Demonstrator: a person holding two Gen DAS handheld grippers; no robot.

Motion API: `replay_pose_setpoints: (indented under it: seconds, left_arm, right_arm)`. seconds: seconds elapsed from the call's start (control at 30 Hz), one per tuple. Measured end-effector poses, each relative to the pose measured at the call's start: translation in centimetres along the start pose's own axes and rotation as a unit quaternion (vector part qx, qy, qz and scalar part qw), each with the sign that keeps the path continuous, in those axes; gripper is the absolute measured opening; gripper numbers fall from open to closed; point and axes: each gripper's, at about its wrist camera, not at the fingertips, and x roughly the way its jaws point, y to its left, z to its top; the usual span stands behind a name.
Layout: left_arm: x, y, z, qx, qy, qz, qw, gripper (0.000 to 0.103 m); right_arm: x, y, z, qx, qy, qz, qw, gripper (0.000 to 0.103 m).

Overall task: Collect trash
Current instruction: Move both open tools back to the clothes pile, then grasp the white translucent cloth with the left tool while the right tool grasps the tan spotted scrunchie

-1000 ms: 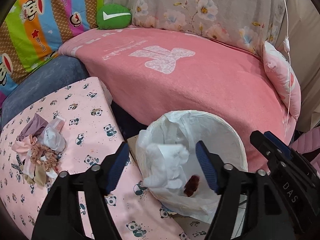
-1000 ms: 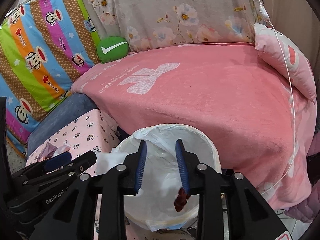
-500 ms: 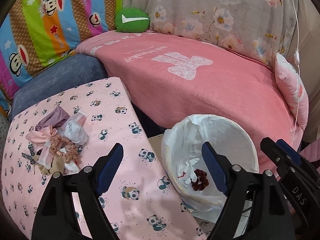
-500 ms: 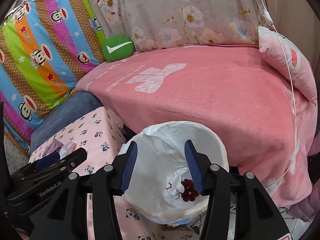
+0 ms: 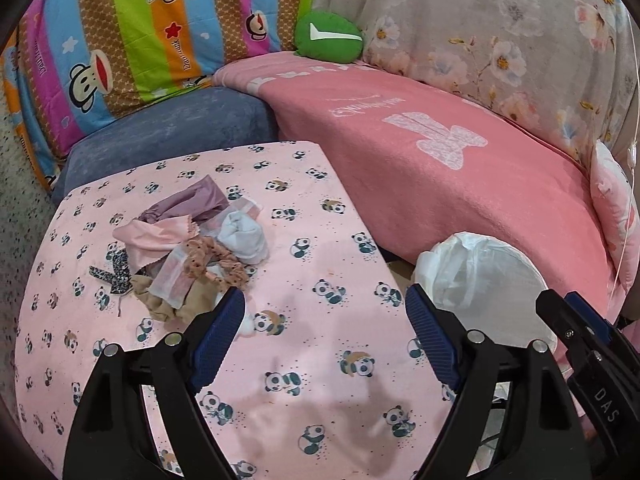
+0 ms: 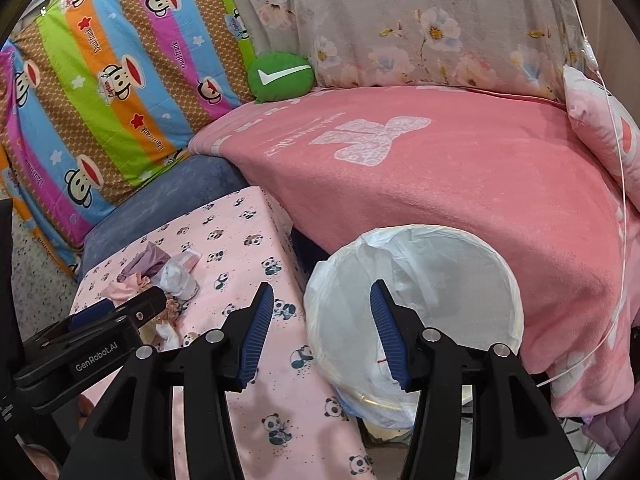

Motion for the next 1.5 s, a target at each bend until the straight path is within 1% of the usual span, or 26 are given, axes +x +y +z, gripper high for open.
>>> replay_pose_setpoints:
  seconds: [0.27,0.47,0.7,0.93,0.97,1.0,1.07,1.17,1.23,1.3,1.33,1.43,1.5]
  left_arm:
    - [-0.4,5.1,-0.4,-0.029,-0.002,0.027,0.9992,0.079]
    - [0.1,9.4,-0.8,-0.056,0.006,0.046,0.9974,0.080]
    - [1.4,14.3,-1.0,-0.085,0.017,0.065,0.9941,0.080]
    - [3.1,17.7,-0.7,-0.103,0.027,0.069,0.9919,0.080]
    - [3.3,18.1,-0.6,-0.104,0.028,0.067,0.9919,0.080]
    - [3.5,18.3,-0.5,-0.104,0.029,0.065,0.9920,0.080]
    - [3.9,18.6,-0.4,-0.103,0.031,0.060,0.9924,0.080]
    - [4.5,18.7,0.0,-0.097,0.033,0.052,0.9934,0.079]
    - [4.9,18.5,0.1,-0.091,0.033,0.046,0.9942,0.079]
    - [5.4,18.2,0.3,-0.085,0.036,0.039,0.9950,0.079]
    - [5.7,17.9,0.4,-0.081,0.038,0.036,0.9953,0.079]
    - [6.5,17.2,0.7,-0.071,0.041,0.024,0.9963,0.079]
    - [7.0,16.6,0.7,-0.065,0.046,0.015,0.9967,0.078]
  right_arm:
    - [1.0,4.8,-0.7,-0.035,0.013,0.025,0.999,0.052]
    - [2.8,8.9,-1.5,-0.068,0.032,0.052,0.996,0.052]
    - [6.9,13.8,-2.4,-0.098,0.070,0.083,0.989,0.051]
    - [10.9,18.6,-3.4,-0.132,0.094,0.108,0.981,0.047]
    - [11.4,19.1,-3.5,-0.138,0.097,0.111,0.979,0.043]
    - [12.1,19.8,-3.7,-0.144,0.102,0.114,0.978,0.038]
    - [13.2,20.7,-4.0,-0.153,0.110,0.116,0.975,0.035]
    - [14.9,21.7,-4.4,-0.159,0.122,0.118,0.973,0.033]
    - [15.8,22.2,-4.6,-0.162,0.130,0.122,0.970,0.026]
    - [16.6,22.6,-4.9,-0.167,0.137,0.123,0.969,0.014]
    - [16.8,22.6,-4.9,-0.168,0.139,0.124,0.968,0.011]
    - [16.8,22.1,-5.1,-0.166,0.135,0.121,0.969,0.006]
    - [16.7,21.5,-5.0,-0.155,0.132,0.120,0.972,0.006]
